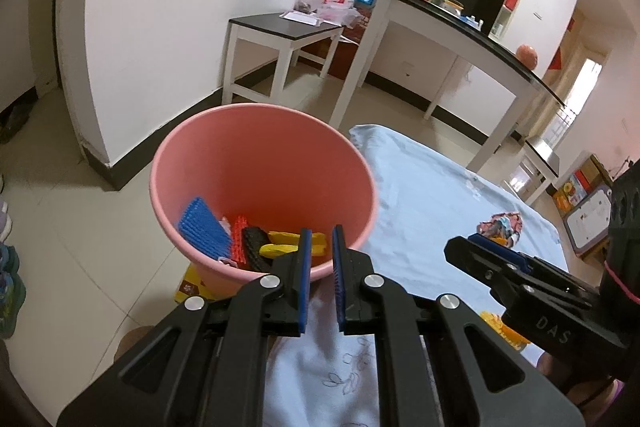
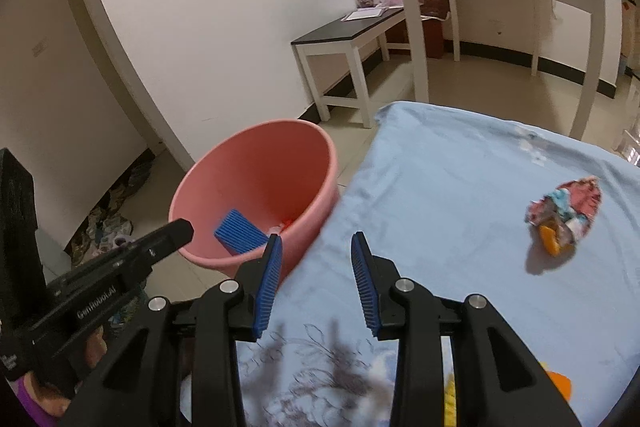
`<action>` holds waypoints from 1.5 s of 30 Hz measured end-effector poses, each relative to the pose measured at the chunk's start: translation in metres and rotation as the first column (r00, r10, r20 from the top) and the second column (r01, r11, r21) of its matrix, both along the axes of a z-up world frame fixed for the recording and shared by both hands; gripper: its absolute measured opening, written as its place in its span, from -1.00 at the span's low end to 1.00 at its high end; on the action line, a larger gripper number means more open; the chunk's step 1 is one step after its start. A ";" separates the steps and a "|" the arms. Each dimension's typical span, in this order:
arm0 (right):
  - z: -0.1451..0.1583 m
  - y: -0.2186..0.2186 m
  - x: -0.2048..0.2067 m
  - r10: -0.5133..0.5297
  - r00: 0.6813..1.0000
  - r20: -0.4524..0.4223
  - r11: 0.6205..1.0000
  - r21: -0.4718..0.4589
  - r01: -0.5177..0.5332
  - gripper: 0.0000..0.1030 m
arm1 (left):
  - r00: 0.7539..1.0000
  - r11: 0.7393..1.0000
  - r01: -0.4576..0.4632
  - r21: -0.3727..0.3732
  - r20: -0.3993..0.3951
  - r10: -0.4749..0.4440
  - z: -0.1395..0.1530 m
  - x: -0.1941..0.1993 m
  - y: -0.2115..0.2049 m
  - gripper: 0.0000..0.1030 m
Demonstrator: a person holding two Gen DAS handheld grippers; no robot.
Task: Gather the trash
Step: 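Move both grippers back toward the yellow foam net and orange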
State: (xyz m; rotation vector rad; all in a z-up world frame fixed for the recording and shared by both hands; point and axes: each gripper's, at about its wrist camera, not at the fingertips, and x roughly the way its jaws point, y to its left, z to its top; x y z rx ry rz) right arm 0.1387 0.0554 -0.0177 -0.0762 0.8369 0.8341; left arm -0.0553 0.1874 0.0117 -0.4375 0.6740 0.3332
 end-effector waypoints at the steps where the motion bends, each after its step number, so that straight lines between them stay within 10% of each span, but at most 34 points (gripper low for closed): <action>1: 0.001 -0.003 0.000 -0.003 1.000 0.003 1.000 -0.001 0.003 -0.32 | 1.000 1.000 0.004 0.002 0.001 -0.004 0.000 0.000 -0.001 -0.81; 45: -0.032 -0.210 -0.002 -0.317 0.946 -0.063 0.948 -0.033 0.316 -0.05 | 0.939 0.942 0.334 -0.003 -0.089 -0.333 -0.026 0.044 -0.109 -0.81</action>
